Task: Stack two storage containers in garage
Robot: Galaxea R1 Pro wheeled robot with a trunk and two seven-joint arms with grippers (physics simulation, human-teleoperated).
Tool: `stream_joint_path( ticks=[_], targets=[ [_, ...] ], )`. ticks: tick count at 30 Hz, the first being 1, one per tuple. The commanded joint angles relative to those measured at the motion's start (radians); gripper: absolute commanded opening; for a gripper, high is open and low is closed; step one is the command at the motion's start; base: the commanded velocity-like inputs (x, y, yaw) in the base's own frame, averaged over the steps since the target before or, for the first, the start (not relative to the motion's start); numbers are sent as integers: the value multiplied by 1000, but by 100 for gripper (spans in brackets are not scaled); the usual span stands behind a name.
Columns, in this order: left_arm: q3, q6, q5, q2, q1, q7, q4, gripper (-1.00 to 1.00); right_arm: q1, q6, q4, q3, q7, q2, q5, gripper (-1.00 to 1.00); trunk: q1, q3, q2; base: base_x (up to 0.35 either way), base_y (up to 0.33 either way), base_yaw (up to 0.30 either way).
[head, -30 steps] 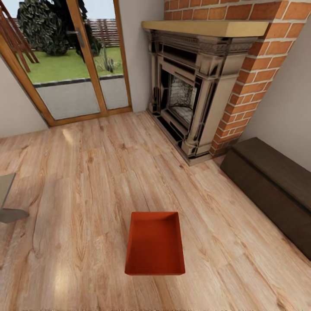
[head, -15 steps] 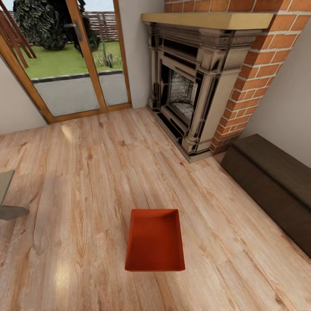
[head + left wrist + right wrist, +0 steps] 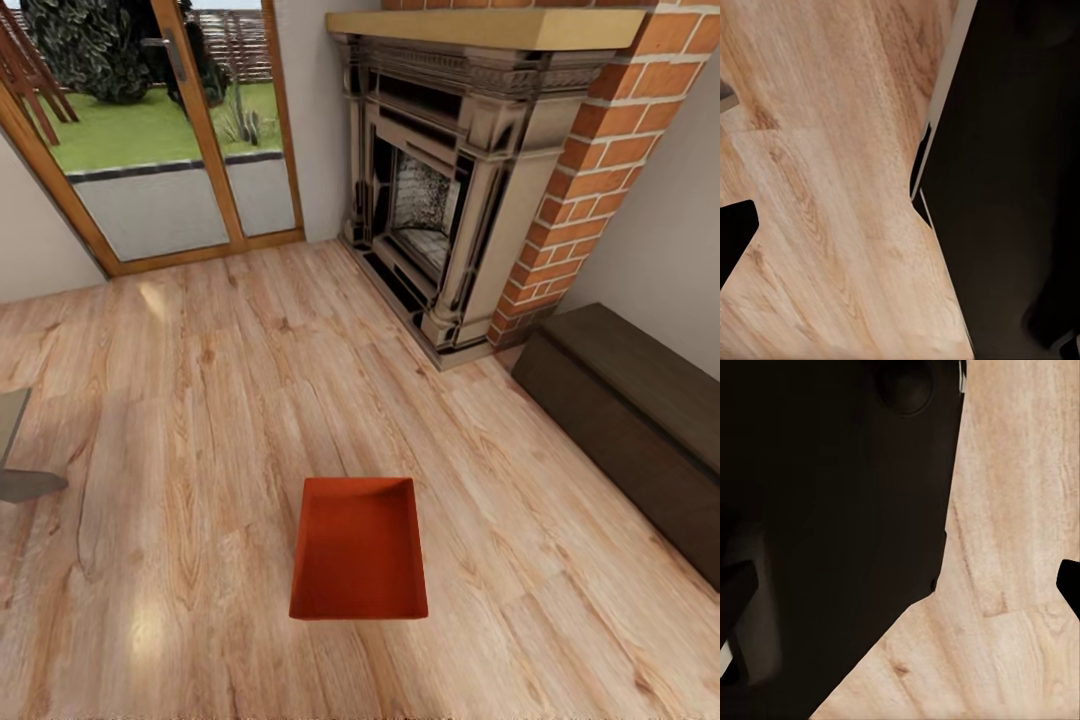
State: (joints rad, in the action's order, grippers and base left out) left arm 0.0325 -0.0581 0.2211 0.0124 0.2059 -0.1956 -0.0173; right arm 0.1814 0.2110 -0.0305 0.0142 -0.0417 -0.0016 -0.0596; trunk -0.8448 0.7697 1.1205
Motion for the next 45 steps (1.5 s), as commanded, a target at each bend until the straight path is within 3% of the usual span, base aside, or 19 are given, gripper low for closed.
stream_joint_path(
  ticks=[1, 32, 33, 36, 37, 38, 41, 44, 45],
  targets=[
    [3, -4, 4, 0, 1, -1, 1, 100, 1, 5, -3, 1, -4, 0, -6, 100, 0, 2, 0, 0, 0, 0],
    [13, -3, 13, -7, 0, -5, -2, 100, 1, -2, 1, 0, -36, -1, -8, 100, 0, 6, 0, 0, 0, 0],
    [12, 5, 13, -1, 1, -5, -48, 100, -11, -139, 130, -11, -75, -31, -1, 100, 0, 6, 0, 0, 0, 0],
    [12, 22, 12, 21, 1, -8, -121, 100, -9, -192, 203, -22, -82, -53, 1, 100, 0, 6, 0, 0, 0, 0],
    [12, 31, 12, 26, 1, -9, -140, 100, -7, -196, 212, -27, -83, -59, 1, 100, 0, 6, 0, 0, 0, 0],
    [12, 68, 12, 48, 4, -12, -199, 100, 5, -204, 230, -46, -89, -76, 1, 100, 0, 6, 0, 0, 0, 0],
    [13, 131, 15, 82, 7, -14, -264, 100, 58, -194, 239, -83, -101, -89, 2, 100, 0, 6, 0, 0, 0, 0],
    [13, 180, 17, 108, 11, -15, -297, 100, 142, -156, 232, -132, -112, -100, 3, 100, 0, 6, 0, 0, 0, 0],
    [13, 197, 18, 116, 17, -15, -305, 100, 203, -137, 230, -156, -123, -109, 4, 100, 0, 6, 0, 0, 0, 0]
  ],
)
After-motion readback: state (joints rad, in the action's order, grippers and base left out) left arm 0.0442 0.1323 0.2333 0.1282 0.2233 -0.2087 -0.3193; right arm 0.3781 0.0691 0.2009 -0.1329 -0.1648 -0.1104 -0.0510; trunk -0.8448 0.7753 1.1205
